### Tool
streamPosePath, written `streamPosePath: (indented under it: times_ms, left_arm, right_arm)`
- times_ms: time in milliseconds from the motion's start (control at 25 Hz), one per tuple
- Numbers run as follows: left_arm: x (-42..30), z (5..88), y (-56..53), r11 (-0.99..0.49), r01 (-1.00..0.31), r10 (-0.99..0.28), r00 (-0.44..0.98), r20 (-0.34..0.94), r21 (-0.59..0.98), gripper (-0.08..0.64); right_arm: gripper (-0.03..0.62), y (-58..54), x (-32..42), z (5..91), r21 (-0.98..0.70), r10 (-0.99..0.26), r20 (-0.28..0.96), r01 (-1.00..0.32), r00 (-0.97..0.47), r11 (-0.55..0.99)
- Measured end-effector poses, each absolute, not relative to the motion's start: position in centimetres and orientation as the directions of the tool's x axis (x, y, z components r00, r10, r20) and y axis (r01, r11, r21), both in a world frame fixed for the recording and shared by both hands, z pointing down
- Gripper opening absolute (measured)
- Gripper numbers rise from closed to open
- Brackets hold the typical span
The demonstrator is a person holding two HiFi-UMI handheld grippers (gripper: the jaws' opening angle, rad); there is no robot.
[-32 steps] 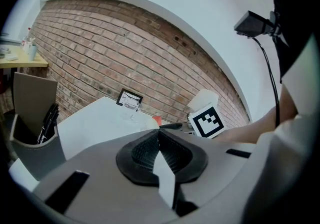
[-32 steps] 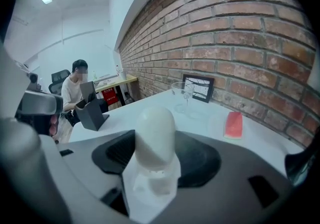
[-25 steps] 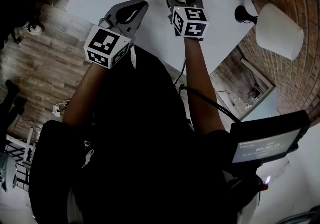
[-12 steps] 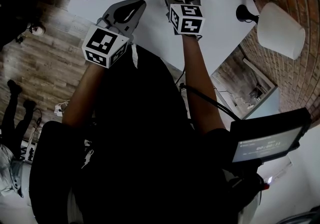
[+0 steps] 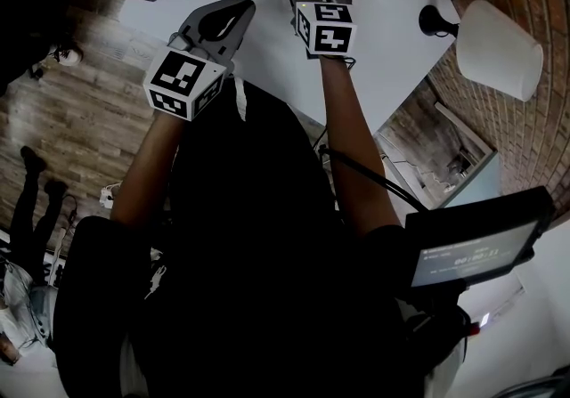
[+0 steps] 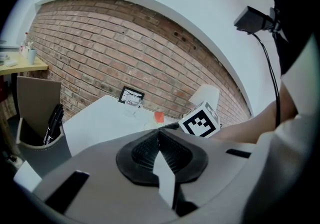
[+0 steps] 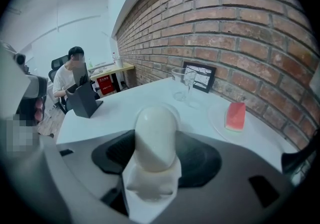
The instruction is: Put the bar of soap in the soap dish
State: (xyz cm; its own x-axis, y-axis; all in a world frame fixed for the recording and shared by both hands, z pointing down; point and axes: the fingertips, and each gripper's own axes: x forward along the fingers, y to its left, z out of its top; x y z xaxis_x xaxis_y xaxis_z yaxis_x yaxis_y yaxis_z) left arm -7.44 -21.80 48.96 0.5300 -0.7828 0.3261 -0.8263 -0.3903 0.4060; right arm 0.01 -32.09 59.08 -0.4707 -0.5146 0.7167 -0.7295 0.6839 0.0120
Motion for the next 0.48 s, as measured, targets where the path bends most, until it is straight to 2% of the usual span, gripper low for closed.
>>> streamPosePath:
  times_ms: [480]
  left_arm:
    - [-6.8,47.2,-21.8,-0.393,-0.848,-0.796,0.507,0.331,0.356,0.005]
  right_arm:
    - [0.256,-31.9,-0.1,57.4,-0.001,-0.5,0.698,-0.699,-0.513,0.715]
